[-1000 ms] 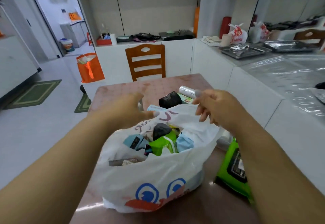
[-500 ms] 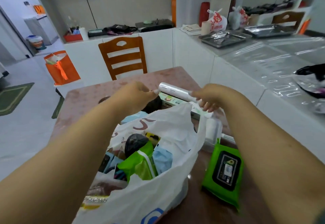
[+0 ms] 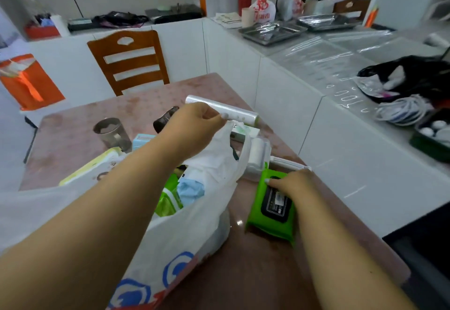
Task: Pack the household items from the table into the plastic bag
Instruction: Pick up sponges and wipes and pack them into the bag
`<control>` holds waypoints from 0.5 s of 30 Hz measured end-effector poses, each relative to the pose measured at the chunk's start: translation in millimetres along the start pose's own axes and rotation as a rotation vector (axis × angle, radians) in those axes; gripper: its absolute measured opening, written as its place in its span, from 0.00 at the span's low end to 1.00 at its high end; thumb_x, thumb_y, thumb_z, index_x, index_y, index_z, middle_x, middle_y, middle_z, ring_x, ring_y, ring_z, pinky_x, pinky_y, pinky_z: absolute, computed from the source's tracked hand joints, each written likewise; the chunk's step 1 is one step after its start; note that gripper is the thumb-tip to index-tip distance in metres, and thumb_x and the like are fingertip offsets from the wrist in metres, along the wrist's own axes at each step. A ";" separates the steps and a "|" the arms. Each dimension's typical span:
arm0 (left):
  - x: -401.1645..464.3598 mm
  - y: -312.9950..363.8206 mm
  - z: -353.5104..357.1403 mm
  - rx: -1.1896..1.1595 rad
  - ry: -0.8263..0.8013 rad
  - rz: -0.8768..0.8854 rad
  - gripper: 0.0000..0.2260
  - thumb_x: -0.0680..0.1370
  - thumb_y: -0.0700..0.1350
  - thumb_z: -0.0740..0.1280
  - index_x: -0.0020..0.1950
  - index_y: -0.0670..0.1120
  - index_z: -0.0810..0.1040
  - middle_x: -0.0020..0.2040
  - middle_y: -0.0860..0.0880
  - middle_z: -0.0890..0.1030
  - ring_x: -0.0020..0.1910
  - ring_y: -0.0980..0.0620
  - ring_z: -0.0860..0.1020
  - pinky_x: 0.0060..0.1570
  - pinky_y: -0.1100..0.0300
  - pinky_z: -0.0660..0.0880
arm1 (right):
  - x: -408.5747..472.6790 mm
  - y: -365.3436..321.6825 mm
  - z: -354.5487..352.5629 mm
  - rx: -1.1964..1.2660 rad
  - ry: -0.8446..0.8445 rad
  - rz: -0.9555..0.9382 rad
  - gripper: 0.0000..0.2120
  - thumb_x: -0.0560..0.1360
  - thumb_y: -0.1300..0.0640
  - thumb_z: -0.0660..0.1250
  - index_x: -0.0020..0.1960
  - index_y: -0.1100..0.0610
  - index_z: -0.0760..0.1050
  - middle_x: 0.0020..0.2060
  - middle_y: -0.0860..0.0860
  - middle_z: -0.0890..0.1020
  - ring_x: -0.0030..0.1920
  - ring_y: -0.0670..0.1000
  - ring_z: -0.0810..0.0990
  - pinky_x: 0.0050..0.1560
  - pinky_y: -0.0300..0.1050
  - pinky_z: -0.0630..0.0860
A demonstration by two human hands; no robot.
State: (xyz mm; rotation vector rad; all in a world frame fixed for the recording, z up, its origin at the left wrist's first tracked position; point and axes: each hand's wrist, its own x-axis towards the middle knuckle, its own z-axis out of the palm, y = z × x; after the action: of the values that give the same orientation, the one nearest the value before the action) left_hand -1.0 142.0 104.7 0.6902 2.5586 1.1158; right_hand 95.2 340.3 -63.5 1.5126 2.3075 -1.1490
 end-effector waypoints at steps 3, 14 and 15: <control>-8.8 -6.8 -2.0 -0.033 0.034 -0.007 0.11 0.79 0.55 0.65 0.51 0.49 0.80 0.48 0.46 0.84 0.49 0.47 0.82 0.55 0.46 0.79 | 25.1 20.1 19.0 0.143 -0.008 0.066 0.60 0.42 0.33 0.77 0.67 0.62 0.69 0.55 0.55 0.81 0.50 0.55 0.82 0.49 0.46 0.78; -44.9 -17.5 -63.3 -0.158 0.212 -0.109 0.08 0.79 0.50 0.65 0.44 0.49 0.79 0.48 0.44 0.83 0.51 0.43 0.81 0.52 0.50 0.80 | -19.5 28.2 26.2 0.790 0.038 -0.069 0.25 0.45 0.50 0.81 0.39 0.57 0.79 0.41 0.59 0.85 0.39 0.59 0.85 0.48 0.63 0.81; -45.9 -18.1 -78.3 -0.159 0.238 -0.118 0.08 0.79 0.50 0.66 0.44 0.49 0.79 0.48 0.44 0.83 0.51 0.44 0.81 0.54 0.49 0.80 | -35.9 18.0 9.0 0.736 0.125 -0.119 0.23 0.48 0.48 0.81 0.38 0.57 0.79 0.39 0.57 0.85 0.40 0.59 0.85 0.48 0.62 0.81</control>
State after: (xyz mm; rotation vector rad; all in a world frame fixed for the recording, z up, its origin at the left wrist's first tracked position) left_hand -0.3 59.2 146.1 0.3829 2.6235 1.4164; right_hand 125.0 312.1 -60.9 1.6913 2.1782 -2.1595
